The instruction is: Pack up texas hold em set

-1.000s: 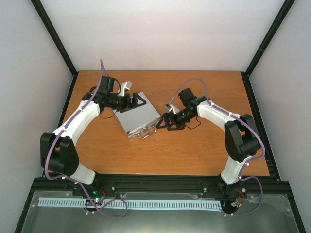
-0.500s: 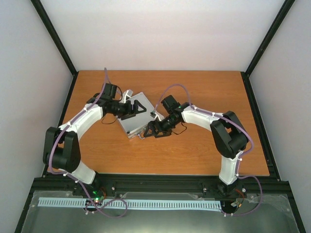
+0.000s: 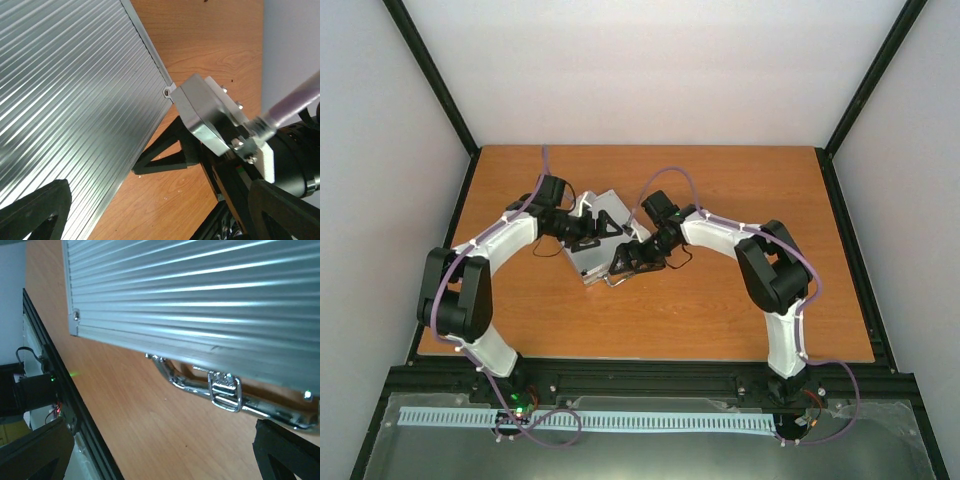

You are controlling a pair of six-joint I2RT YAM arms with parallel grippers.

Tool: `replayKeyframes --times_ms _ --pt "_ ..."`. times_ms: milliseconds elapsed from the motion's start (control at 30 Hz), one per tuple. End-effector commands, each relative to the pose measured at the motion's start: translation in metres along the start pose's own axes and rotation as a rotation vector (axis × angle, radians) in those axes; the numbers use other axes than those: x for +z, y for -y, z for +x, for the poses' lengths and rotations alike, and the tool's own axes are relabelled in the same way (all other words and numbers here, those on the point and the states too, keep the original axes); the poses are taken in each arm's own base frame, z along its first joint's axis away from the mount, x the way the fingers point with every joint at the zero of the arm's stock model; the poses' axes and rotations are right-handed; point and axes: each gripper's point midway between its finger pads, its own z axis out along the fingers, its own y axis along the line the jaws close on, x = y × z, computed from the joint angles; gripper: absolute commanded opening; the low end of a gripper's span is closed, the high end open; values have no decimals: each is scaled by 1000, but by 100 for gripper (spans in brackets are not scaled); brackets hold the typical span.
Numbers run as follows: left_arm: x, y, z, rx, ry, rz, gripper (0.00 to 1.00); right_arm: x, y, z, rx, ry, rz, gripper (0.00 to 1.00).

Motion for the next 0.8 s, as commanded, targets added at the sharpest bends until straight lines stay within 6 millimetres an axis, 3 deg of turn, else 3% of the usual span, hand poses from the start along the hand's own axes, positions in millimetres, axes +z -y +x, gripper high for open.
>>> replayKeyframes --times_ms 0,767 --pt "-1 8 -10 14 19 22 100 6 4 -10 -36 5 24 100" --pt "5 -4 -5 -22 5 -5 100 20 14 -28 -40 25 73 100"
